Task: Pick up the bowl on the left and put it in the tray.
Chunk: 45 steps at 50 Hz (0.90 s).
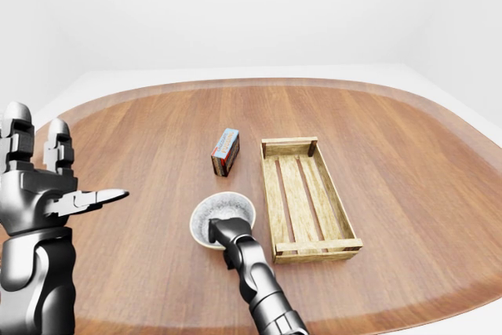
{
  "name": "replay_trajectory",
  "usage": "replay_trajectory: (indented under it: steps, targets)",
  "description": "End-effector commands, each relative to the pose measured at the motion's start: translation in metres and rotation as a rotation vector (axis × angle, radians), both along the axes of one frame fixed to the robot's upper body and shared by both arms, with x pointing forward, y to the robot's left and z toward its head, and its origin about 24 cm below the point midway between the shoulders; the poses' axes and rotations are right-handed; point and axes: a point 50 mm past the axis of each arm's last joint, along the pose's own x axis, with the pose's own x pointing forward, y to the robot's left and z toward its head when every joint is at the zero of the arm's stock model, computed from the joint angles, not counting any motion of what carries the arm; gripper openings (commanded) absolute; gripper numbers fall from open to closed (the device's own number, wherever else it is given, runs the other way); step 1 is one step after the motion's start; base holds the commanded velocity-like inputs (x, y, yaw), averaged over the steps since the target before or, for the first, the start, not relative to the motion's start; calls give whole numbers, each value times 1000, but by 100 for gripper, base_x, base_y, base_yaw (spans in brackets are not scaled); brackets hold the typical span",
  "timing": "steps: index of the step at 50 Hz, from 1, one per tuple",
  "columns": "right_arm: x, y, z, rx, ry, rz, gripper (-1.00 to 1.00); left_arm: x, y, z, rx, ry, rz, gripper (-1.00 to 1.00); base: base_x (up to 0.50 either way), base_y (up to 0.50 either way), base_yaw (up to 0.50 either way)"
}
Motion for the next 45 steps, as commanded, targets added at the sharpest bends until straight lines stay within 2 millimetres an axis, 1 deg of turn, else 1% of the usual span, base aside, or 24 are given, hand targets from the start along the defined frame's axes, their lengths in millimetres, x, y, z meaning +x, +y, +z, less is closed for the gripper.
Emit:
replay_trajectory:
  steps: [1, 2, 3, 6, 7, 8, 10, 11, 14, 15, 16, 17, 21, 23, 25, 26, 28, 31, 34, 36, 37, 40, 41, 45]
  targets:
    - [8, 4, 32, 52, -19, 39, -100, 0, -2, -3, 2, 12, -6, 100, 0, 0, 0]
    - [11, 4, 39, 53, -34, 44, -100, -1, -2, 1, 4, -6, -4, 100, 0, 0, 0]
    - [18, 3, 54, 63, -69, 51, -100, -1, -2, -1, 3, 3, -4, 100, 0, 0, 0]
    - [28, 0, 77, 83, -117, 51, -100, -1, -1, -1, 2, 5, -3, 100, 0, 0, 0]
    - [34, -2, 89, 88, -142, 51, -100, -1, -1, 3, 2, -14, 0, 100, 0, 0, 0]
    - [35, -3, 94, 93, -154, 51, -100, -1, 0, 0, 1, -2, -1, 100, 0, 0, 0]
    - [41, -6, 111, 104, -192, 52, -100, -1, 0, 5, 2, -21, 2, 100, 0, 0, 0]
    - [42, -7, 115, 104, -202, 54, -100, -1, 0, 2, 0, -8, 1, 100, 0, 0, 0]
    - [49, -13, 139, 119, -258, 52, -100, -2, 0, 7, 1, -31, 5, 100, 0, 0, 0]
    - [49, -14, 141, 112, -262, 54, -100, -3, 1, 8, 2, -37, 6, 100, 0, 0, 0]
    - [50, -16, 145, 114, -273, 52, -100, -1, 1, 3, 0, -16, 5, 100, 0, 0, 0]
    - [51, -18, 150, 117, -288, 50, -100, -2, 1, 5, 0, -24, 6, 100, 0, 0, 0]
    - [53, -26, 169, 124, -367, 32, -100, 0, 0, 0, -3, 0, 2, 100, 0, 0, 0]
    - [56, -33, 180, 136, -406, 16, -100, 0, 0, -1, -2, 2, 1, 100, 0, 0, 0]
    - [58, -38, 185, 145, -423, 8, -100, 0, 0, 0, -2, 1, 2, 100, 0, 0, 0]
    - [58, -40, 188, 152, -435, 4, -100, -2, 0, 5, -1, -22, 4, 100, 0, 0, 0]
    - [61, -48, 198, 162, -469, -9, -100, 0, 0, 0, -3, 1, 2, 100, 0, 0, 0]
    - [60, -55, 207, 171, -505, -15, -100, -1, -1, 0, -2, -2, 2, 100, 0, 0, 0]
    - [61, -70, 223, 188, -564, -40, -100, -1, 0, -1, -2, 3, 3, 100, 0, 0, 0]
    - [61, -70, 223, 188, -565, -36, -100, -1, 0, -1, -2, 3, 3, 100, 0, 0, 0]
    - [61, -81, 229, 198, -587, -59, -100, 0, -1, -1, -1, 4, 2, 100, 0, 0, 0]
    - [62, -90, 233, 205, -597, -66, -100, -1, -1, -1, 0, 3, 1, 100, 0, 0, 0]
    - [63, -97, 234, 207, -597, -79, -100, -2, -1, 2, 2, -9, 3, 100, 0, 0, 0]
    - [67, -111, 239, 217, -600, -96, -100, -2, -1, 0, 0, 1, 3, 100, 0, 0, 0]
